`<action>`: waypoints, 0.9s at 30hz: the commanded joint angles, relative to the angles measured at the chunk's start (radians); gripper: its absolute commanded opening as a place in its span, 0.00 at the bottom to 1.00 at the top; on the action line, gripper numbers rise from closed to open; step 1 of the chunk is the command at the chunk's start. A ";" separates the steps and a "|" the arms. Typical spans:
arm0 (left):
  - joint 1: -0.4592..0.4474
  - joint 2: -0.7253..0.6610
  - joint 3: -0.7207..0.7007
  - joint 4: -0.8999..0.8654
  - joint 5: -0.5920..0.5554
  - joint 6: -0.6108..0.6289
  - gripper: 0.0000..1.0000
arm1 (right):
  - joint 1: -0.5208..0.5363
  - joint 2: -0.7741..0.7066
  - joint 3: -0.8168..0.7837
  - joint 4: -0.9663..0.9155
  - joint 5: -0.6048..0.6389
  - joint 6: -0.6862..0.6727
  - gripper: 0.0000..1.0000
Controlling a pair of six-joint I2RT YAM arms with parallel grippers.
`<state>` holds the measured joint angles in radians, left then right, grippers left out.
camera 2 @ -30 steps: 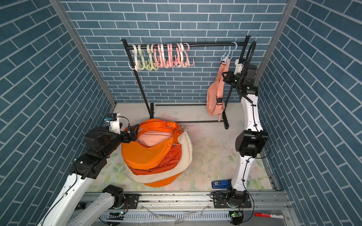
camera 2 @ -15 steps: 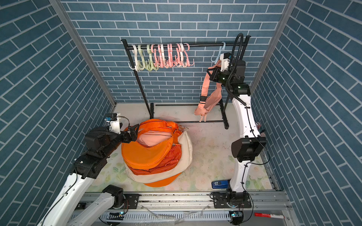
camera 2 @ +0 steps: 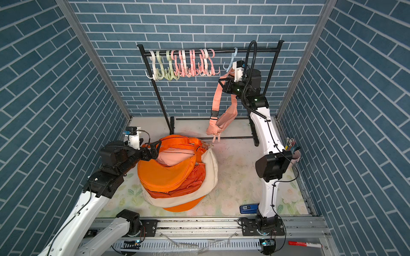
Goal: Take the bag off the hook
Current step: Adjust the hanger on the clothesline.
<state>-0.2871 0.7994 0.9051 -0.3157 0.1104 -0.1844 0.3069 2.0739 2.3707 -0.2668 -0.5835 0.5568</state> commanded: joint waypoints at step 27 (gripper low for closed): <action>-0.245 0.796 0.607 0.581 0.024 0.336 0.99 | 0.085 0.098 0.066 0.188 -0.055 0.141 0.00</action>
<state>-0.4915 1.5246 1.4239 0.1974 0.1604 0.0608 0.3916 2.2162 2.4268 -0.1425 -0.5995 0.6338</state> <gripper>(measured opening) 0.994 0.049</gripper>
